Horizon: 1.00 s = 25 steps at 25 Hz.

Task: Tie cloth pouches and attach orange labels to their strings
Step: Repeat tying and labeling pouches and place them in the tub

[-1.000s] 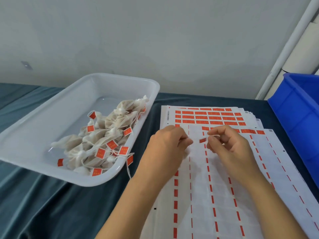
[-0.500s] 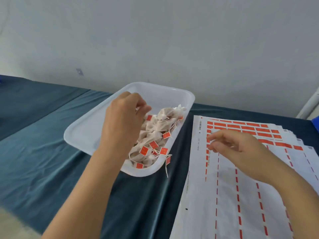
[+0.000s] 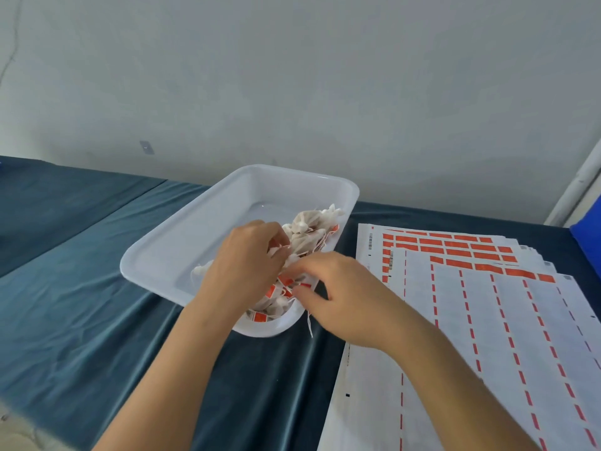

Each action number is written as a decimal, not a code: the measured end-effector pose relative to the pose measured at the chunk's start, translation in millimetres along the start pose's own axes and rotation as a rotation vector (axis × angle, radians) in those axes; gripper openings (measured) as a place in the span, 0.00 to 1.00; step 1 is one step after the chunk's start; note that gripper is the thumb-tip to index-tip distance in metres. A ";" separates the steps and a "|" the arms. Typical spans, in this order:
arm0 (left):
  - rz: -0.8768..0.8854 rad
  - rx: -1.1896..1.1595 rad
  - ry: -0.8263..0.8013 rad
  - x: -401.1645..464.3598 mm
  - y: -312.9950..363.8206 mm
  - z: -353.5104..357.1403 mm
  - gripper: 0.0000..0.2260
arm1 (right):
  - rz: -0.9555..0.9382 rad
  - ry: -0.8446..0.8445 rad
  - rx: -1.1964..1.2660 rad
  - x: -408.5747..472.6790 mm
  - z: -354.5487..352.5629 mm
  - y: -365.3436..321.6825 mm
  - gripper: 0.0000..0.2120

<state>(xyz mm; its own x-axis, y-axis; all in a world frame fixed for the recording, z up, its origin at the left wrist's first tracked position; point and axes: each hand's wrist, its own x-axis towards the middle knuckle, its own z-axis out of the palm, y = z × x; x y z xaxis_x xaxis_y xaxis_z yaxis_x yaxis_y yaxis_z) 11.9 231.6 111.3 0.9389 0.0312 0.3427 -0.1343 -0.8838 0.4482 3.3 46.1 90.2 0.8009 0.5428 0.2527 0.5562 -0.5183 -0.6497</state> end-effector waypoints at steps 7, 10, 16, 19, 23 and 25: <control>0.124 0.119 0.244 -11.0 43.6 6.3 0.05 | 0.065 0.048 -0.036 -13.7 -25.2 2.4 0.09; 0.317 -0.080 0.306 -23.0 91.3 28.6 0.08 | 0.140 0.162 -0.088 -40.6 -57.2 11.4 0.05; 0.326 -0.401 -0.255 -55.4 154.1 118.5 0.14 | 0.496 0.076 -0.287 -123.0 -85.2 53.7 0.08; 0.291 -0.413 -0.446 -70.6 156.8 158.9 0.15 | 0.609 0.012 -0.318 -152.8 -77.3 70.2 0.07; 0.198 -0.416 -0.506 -65.6 151.4 180.8 0.11 | 0.640 -0.007 -0.229 -153.5 -81.5 79.6 0.06; 0.183 -0.411 -0.544 -59.0 150.7 180.8 0.09 | 0.657 -0.052 -0.227 -146.1 -95.3 80.5 0.06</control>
<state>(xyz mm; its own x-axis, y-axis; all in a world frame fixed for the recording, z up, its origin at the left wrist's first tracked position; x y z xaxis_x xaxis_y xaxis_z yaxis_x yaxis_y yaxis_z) -6.5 12.2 9.3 0.9005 -0.4338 0.0291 -0.3135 -0.6016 0.7347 -47.8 -137.9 69.4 0.9789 0.0976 -0.1793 -0.0026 -0.8722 -0.4891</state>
